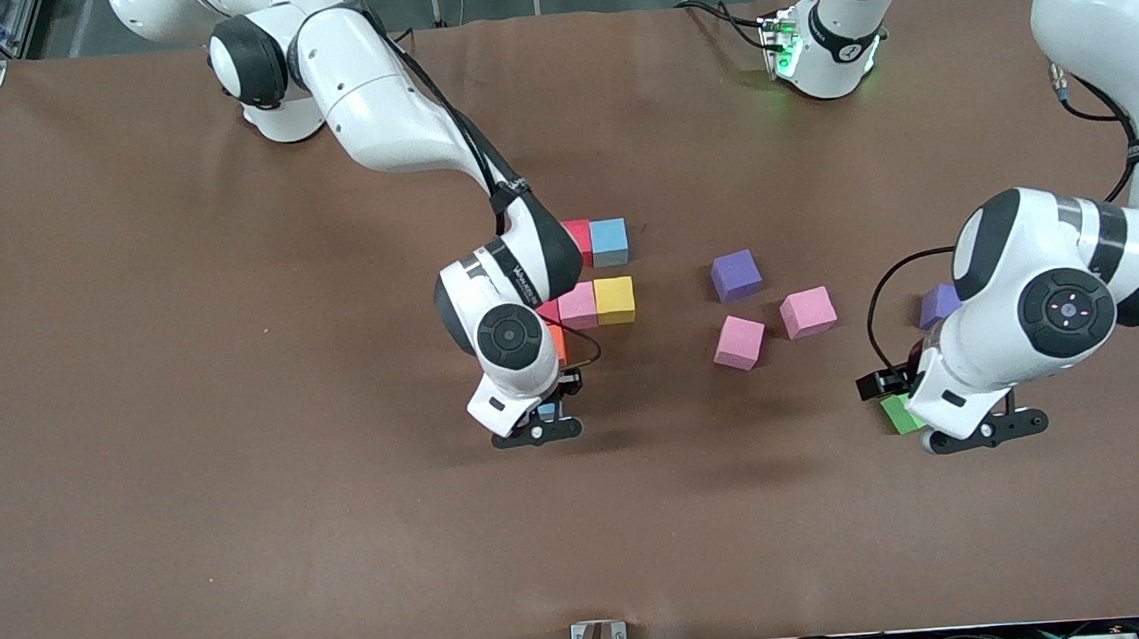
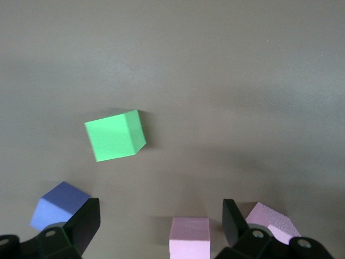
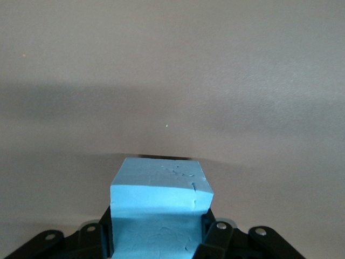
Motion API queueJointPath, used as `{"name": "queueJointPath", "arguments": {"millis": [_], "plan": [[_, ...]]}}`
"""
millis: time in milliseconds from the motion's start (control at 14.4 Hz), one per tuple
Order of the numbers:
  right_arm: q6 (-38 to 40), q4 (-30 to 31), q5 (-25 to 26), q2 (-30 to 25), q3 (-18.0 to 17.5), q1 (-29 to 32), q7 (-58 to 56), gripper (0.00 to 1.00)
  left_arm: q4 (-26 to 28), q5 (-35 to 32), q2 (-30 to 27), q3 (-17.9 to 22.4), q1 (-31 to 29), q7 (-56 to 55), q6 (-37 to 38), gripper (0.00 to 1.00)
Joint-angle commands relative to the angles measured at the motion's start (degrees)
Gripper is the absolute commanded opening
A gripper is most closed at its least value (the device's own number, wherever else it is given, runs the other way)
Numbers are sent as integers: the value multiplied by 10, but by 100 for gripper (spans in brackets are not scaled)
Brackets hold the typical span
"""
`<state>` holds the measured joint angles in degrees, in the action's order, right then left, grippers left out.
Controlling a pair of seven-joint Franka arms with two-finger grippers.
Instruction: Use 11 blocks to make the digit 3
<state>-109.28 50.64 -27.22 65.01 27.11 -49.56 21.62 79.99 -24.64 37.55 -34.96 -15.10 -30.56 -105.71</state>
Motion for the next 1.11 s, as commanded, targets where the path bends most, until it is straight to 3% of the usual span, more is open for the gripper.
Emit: {"name": "queueJointPath", "arguments": {"millis": [0,555,1040], "plan": [[3,-14,14,7,-2,0,2,0,2,-7,27,7,5,-10,-22,100],[-1,-7,37,6,-11,-8,9,0,89,-9,26,2,71,-24,-60,100],[-1,15,33,-1,-18,-17,25,0,140,-9,16,-37,65,7,-74,100]]}}
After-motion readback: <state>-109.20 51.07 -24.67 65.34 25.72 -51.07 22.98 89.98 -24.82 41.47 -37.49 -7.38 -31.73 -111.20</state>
